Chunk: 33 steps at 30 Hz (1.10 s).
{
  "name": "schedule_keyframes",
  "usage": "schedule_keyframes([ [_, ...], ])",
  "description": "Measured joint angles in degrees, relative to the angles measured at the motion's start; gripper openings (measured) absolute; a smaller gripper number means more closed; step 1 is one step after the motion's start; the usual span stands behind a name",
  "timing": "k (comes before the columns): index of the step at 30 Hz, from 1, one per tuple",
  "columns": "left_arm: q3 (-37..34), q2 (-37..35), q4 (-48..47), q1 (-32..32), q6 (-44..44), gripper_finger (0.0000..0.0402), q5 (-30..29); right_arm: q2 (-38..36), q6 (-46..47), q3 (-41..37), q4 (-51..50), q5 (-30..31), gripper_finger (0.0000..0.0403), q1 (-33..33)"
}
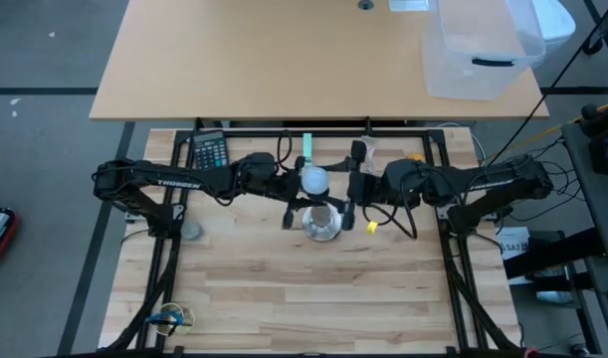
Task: Screw lightbulb
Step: Remove the white lightbulb from the desk lamp
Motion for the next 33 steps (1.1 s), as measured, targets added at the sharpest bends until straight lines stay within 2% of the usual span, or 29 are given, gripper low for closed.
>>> schedule_keyframes([
  [6, 0.0, 0.0, 0.1, 0.4, -0.2, 0.0074, 1.2, -2.6, -3.2, -0.1, -3.9, -7.6, 0.0234, -4.3],
  [9, 0.0, 0.0, 0.0, 0.6, -0.9, 0.0074, 1.8, -3.7, -3.1, -0.1, -6.2, -13.6, 0.0234, -7.3],
  [12, -0.1, 0.0, -0.4, 0.6, -1.3, 0.0074, 2.6, -3.8, -0.6, -0.1, -6.2, -16.2, 0.0234, -9.2],
  [24, -0.1, -0.1, -0.9, 1.5, -1.5, 0.0074, 4.4, -2.3, 4.8, -0.1, -2.2, -14.8, 0.0295, -8.3],
  [30, 0.0, -0.1, -1.2, 1.4, -1.7, 0.0074, 3.7, -2.3, 5.1, 0.0, 0.2, -14.0, 0.0305, -5.3],
  [33, 0.0, -0.1, -1.2, 1.4, -2.4, 0.0074, 2.9, -2.4, 4.8, 0.0, 0.0, -9.3, 0.0306, -2.8],
])
